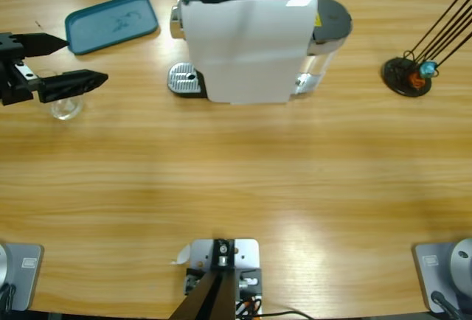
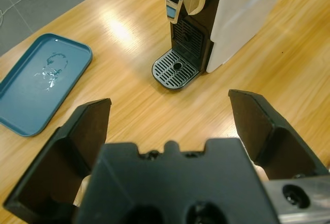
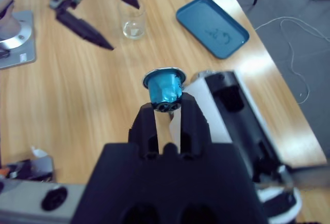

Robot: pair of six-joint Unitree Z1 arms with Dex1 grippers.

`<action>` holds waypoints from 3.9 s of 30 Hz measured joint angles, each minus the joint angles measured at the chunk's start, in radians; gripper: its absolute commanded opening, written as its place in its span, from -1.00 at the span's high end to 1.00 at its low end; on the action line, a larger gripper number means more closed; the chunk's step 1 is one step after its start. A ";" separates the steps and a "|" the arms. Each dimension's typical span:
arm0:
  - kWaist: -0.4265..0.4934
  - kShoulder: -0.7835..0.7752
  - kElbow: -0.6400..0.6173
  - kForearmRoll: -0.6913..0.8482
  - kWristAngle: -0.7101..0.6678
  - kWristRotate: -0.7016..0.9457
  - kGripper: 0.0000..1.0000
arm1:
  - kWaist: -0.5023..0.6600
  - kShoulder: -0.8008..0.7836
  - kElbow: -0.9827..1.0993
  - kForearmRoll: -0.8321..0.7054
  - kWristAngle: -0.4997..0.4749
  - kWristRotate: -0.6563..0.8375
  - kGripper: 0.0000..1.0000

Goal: Pour coffee

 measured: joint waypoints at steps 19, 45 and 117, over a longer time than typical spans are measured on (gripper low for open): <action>0.000 -0.012 0.014 0.003 0.006 0.000 -1.00 | -0.112 0.172 -0.170 0.066 -0.042 -0.100 1.00; 0.000 -0.012 0.037 0.003 0.024 -0.007 -1.00 | -0.110 0.193 -0.144 0.079 -0.038 -0.101 -0.99; -0.045 -0.023 0.080 -0.015 0.028 -0.070 -1.00 | -0.059 -0.209 0.318 -0.336 -0.667 1.079 1.00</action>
